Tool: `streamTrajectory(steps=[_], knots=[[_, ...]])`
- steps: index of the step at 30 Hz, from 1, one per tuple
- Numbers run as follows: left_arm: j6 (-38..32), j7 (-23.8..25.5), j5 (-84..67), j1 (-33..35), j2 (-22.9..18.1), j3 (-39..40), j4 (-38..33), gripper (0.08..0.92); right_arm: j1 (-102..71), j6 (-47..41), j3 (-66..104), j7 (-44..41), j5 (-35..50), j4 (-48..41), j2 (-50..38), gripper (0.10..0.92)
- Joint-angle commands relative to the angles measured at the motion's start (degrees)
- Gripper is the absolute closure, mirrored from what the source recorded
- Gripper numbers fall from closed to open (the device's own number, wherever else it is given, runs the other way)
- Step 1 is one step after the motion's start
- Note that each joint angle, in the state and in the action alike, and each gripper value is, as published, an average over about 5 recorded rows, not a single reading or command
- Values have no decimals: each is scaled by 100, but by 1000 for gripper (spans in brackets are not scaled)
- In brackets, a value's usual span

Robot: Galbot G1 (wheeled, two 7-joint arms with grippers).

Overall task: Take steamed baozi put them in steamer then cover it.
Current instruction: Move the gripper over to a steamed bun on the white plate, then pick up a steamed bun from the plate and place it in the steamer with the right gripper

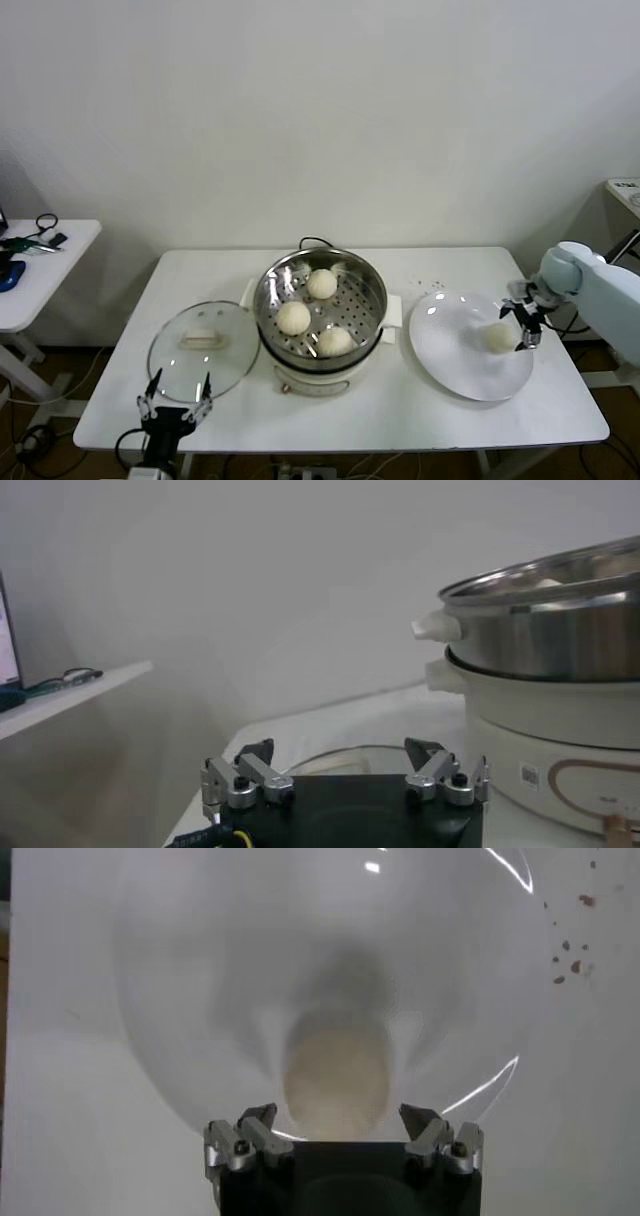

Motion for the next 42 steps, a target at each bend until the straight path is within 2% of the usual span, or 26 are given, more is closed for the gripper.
streamTrajectory(steps=[1, 10, 17, 23, 28, 34, 42], knots=[[-10, 1, 12, 11, -5, 0, 14, 177, -198, 58, 194, -12, -208, -429, 411, 203], [-31, 1, 12, 41, -6, -12, 28, 177, -140, 84, 160, -109, -285, -520, 513, 208], [-41, 2, 20, 37, -5, -11, 24, 177, -31, 51, 38, -197, -190, -488, 479, 312], [-42, -3, 22, 68, 7, -21, 2, 177, 246, 43, -183, -201, 72, -470, 443, 345], [-68, -5, 35, 99, -10, 1, -2, 177, 928, -34, -684, -159, 577, -421, 473, 343], [-102, 4, 38, 96, -25, 78, -61, 177, 2228, -450, -1863, -97, 1772, -97, 660, 338], [-184, 22, -59, 77, -36, 179, -50, 177, 3517, -1018, -3110, -8, 2986, 283, 1352, 338]])
